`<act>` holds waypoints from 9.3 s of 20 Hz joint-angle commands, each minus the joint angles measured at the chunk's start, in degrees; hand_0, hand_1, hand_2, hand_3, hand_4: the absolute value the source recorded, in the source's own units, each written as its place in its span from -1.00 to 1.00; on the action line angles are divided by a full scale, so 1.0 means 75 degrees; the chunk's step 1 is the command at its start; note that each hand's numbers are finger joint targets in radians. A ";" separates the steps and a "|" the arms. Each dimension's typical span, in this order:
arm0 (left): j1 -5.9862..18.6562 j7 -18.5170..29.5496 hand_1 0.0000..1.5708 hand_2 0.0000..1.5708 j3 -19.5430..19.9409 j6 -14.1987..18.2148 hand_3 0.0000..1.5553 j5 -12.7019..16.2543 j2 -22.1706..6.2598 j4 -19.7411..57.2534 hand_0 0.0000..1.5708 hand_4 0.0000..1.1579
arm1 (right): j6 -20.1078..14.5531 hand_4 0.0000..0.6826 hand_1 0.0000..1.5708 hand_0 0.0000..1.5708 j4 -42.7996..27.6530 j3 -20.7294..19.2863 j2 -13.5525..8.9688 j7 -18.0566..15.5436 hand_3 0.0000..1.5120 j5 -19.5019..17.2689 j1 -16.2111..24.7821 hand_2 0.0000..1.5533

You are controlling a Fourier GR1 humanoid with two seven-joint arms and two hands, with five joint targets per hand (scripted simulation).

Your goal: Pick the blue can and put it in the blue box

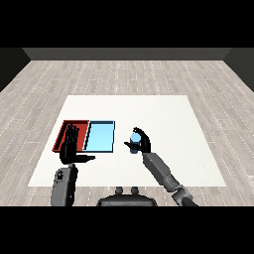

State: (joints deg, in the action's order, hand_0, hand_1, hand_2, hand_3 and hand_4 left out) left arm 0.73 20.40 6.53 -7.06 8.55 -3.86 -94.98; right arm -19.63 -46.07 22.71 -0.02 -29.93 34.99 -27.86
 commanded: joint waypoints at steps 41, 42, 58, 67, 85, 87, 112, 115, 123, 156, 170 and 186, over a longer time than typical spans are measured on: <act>0.1041 -0.1394 -1.00 -1.00 -0.2647 0.0801 -1.00 -0.0273 0.0514 0.1119 -1.00 -1.00 | -0.1411 0.79 0.84 0.84 -0.4399 0.0088 -0.1119 0.3493 0.85 -0.4265 0.0150 0.87; 0.1076 -0.0923 -1.00 -1.00 -0.2969 0.1211 -1.00 -0.0354 0.0514 0.1672 -1.00 -1.00 | -0.0695 0.79 0.85 0.85 -0.4540 -0.0370 -0.1439 0.3234 0.85 -0.3895 0.0406 0.87; 0.2025 -0.0771 -1.00 -1.00 -0.3301 0.1760 -1.00 0.0515 0.0514 0.3187 -1.00 -1.00 | -0.0164 0.77 0.89 0.89 -0.4636 -0.0621 -0.0140 0.3520 0.85 -0.5345 0.0390 0.89; 0.2478 -0.0935 -1.00 -1.00 -0.4048 0.2448 -1.00 0.1191 0.0514 0.3283 -1.00 -1.00 | -0.0012 0.77 0.88 0.88 -0.5091 -0.0643 -0.0003 0.3735 0.84 -0.5409 0.0456 0.88; 0.2477 -0.0284 -1.00 -1.00 -0.4510 0.2549 -1.00 0.1336 0.0514 0.3531 -1.00 -1.00 | -0.0643 0.78 0.85 0.85 -0.4803 0.0367 0.0003 0.3316 0.83 -0.4632 0.0656 0.87; 0.2533 0.0030 -1.00 -1.00 -0.4782 0.2743 -1.00 0.1656 0.0514 0.3776 -1.00 -1.00 | -0.1070 0.73 0.84 0.84 -0.4605 0.0593 0.0003 0.3385 0.83 -0.4115 0.0139 0.87; 0.3995 0.1652 1.00 1.00 -0.5686 0.3642 0.94 0.4441 0.0510 0.5887 1.00 0.72 | -0.1423 0.78 0.82 0.82 -0.5145 0.0974 0.0000 0.2620 0.84 -0.2714 0.0431 0.86; 0.3845 0.1607 1.00 1.00 -0.5615 0.4122 0.94 0.3971 0.0509 0.4960 1.00 0.91 | -0.0971 0.55 0.77 0.77 -0.5325 0.0814 -0.0033 0.2698 0.82 -0.2699 0.0827 0.82; 0.3923 0.2260 1.00 1.00 -0.5585 0.3994 0.97 0.4189 0.0512 0.5564 1.00 0.94 | -0.0366 -1.00 -1.00 -1.00 -0.4791 0.0618 -0.0002 0.3042 -1.00 -0.3287 0.0452 -1.00; 0.4933 -0.0737 1.00 1.00 -0.4542 0.5269 0.90 0.1880 -0.1828 0.7360 1.00 0.80 | 0.1459 -1.00 -1.00 -1.00 -0.6387 -0.2477 -0.0825 0.1600 -1.00 -0.1111 0.3083 -1.00; 0.6225 -0.2796 0.14 0.05 -0.4383 0.4984 -0.26 0.1430 -0.0711 1.1985 0.14 0.47 | 0.1416 -1.00 -1.00 -1.00 -0.5728 -0.2543 -0.0535 0.1556 -1.00 -0.1130 0.2761 -1.00; 0.6692 -0.2620 -1.00 -1.00 -0.3902 0.4932 -1.00 0.1192 -0.0774 1.2580 -1.00 -1.00 | 0.1648 -1.00 -1.00 -1.00 -0.5445 -0.2803 -0.0539 0.1427 -1.00 -0.1197 0.2501 -1.00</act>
State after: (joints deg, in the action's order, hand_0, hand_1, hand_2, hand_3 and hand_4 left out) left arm 50.47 0.28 -22.87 28.12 18.45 -9.62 -1.13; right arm -6.67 -87.98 1.28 -5.00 -19.54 26.66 -6.46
